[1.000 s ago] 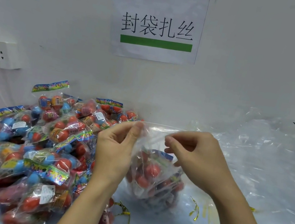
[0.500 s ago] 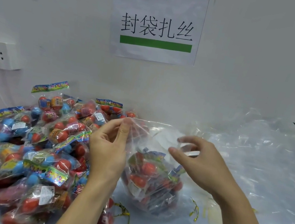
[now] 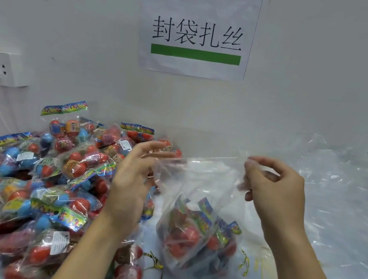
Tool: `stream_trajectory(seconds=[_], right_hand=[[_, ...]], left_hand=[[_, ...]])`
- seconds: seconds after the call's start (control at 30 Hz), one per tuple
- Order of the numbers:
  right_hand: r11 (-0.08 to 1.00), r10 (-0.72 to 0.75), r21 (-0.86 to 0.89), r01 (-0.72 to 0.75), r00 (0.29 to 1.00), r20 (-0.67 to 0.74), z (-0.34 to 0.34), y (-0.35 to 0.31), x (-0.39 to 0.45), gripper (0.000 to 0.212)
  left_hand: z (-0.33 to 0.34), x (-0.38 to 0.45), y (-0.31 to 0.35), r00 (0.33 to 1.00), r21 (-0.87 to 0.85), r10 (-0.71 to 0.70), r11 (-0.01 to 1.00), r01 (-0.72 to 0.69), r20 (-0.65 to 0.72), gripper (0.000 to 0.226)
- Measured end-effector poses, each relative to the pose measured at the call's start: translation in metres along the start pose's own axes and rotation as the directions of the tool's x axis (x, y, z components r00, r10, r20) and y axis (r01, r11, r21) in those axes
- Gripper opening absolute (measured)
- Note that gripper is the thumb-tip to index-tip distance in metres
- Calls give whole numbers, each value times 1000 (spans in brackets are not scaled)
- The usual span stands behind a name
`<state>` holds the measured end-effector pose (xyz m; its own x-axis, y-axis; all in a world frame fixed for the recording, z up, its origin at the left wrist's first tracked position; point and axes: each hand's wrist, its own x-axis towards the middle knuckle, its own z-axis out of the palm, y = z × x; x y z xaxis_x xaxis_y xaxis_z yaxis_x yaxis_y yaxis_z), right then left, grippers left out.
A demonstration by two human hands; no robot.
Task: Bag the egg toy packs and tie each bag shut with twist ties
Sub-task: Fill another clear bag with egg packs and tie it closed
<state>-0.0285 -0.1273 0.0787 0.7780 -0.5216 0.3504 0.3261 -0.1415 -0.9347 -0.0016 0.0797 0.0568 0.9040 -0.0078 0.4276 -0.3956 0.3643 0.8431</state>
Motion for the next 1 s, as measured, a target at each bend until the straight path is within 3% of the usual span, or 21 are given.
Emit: stream_trajectory(seconds=[0.03,0.1,0.2,0.3,0.37,0.43,0.5,0.6,0.7,0.77,0.87,0.93,1.0], right_hand=[[1000,7,21,-7,1000,-11,-1,-1,0,7],[997,44,68,-43,999,-16,-2,-1,0,8],[979,122,167,-118,992,-15,-1,0,0,9],[952,181,254,-174,983,-6,0,0,1,12],[925,213,306,-224,975,70,1,0,3,18],[908,215,327,-262,961,174,0,-2,3,26],[946,201,223,-233,967,158,-1,0,4,29],[968,184,-187,-169,981,64,-9,5,6,33],[853,295,-498,-155,931,215,-20,10,8,30],[814,394,-564,-137,844,365,-20,11,5,20],[834,417,-546,-83,743,524,-14,9,-1,12],[822,391,-569,-28,754,528,-10,11,-3,16],[798,351,-603,1,812,467,-6,14,-3,17]], left_hand=[[-6,1,3,999,-114,0,994,6,50,35],[-15,2,8,995,-166,-4,986,21,99,40],[-20,-1,11,960,128,-133,986,103,246,46],[-18,-10,9,815,589,-432,796,142,387,84],[-12,-14,2,800,697,-502,701,152,330,79],[-8,-14,-5,844,707,-476,684,179,247,57],[-7,-12,-5,882,708,-438,677,199,171,41],[-12,-11,-4,892,753,-434,627,198,128,56],[-14,-9,-4,865,782,-482,589,205,137,45],[-14,-9,-4,829,761,-536,602,241,161,38],[-11,-13,-3,762,767,-594,606,212,258,55],[-9,-15,-4,764,808,-585,570,148,272,53],[-9,-14,-6,780,823,-573,551,138,253,51]])
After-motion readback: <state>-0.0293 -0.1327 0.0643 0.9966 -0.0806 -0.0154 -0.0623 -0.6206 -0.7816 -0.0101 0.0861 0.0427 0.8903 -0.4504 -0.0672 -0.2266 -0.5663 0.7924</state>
